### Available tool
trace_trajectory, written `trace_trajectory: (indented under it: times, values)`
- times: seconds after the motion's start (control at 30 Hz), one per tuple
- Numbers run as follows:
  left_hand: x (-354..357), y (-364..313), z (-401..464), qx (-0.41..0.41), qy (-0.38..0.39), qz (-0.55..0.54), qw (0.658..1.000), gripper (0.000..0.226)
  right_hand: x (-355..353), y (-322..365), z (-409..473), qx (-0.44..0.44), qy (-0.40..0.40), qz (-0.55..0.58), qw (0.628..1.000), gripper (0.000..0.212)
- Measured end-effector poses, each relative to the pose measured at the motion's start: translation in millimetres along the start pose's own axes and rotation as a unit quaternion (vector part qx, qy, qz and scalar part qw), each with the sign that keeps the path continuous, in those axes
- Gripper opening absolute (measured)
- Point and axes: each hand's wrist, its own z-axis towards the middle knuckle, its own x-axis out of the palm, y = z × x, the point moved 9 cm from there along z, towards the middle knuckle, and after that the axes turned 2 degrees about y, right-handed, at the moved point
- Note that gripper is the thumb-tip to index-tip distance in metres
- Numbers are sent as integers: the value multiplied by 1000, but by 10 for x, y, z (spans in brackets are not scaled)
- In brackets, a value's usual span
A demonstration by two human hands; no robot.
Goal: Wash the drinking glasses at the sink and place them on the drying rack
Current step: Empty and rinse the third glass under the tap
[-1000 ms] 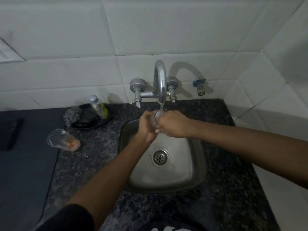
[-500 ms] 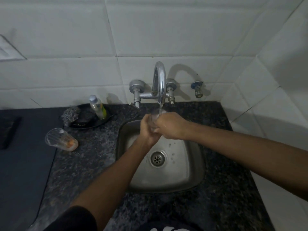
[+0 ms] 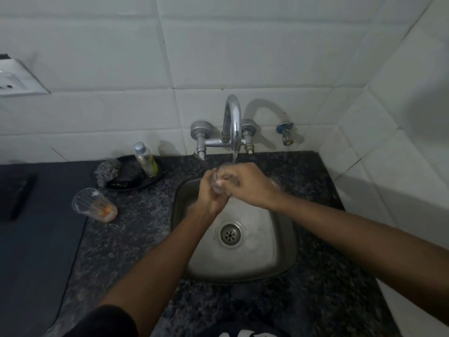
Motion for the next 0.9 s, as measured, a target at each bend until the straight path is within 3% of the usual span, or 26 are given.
trace_trajectory:
  times: [0.07, 0.13, 0.2, 0.27, 0.4, 0.53, 0.7, 0.83, 0.9]
  values:
    - [28, -10, -1, 15, 6, -14, 1000, 39, -160, 86, -62, -16, -89, -33, 995, 14]
    - [63, -22, -18, 28, 13, -12, 999, 40, -204, 74, -105, 6, -110, -67, 992, 40]
    - [92, -2, -56, 21, 21, -4, 1000, 44, -99, -38, -123, 68, -56, -72, 994, 71]
    - [111, 9, -97, 16, 26, 16, 999, 51, 42, -173, -126, 126, -6, -74, 989, 86]
    - [80, -50, -165, 12, 32, 72, 997, 55, 86, -359, -94, 175, 21, -90, 980, 75]
    - [-25, -134, -170, 30, -11, 132, 991, 34, 129, -517, -213, 270, 71, 17, 960, 68]
    - [-10, -202, -171, 73, -40, 206, 975, 26, 372, -669, -315, 318, 146, 96, 932, 49]
    - [-60, -323, -146, 98, -62, 215, 970, 39, 492, -721, -411, 316, 90, 252, 911, 27]
    - [-120, -460, -142, 129, -97, 222, 962, 53, 545, -773, -456, 321, 60, 289, 900, 29]
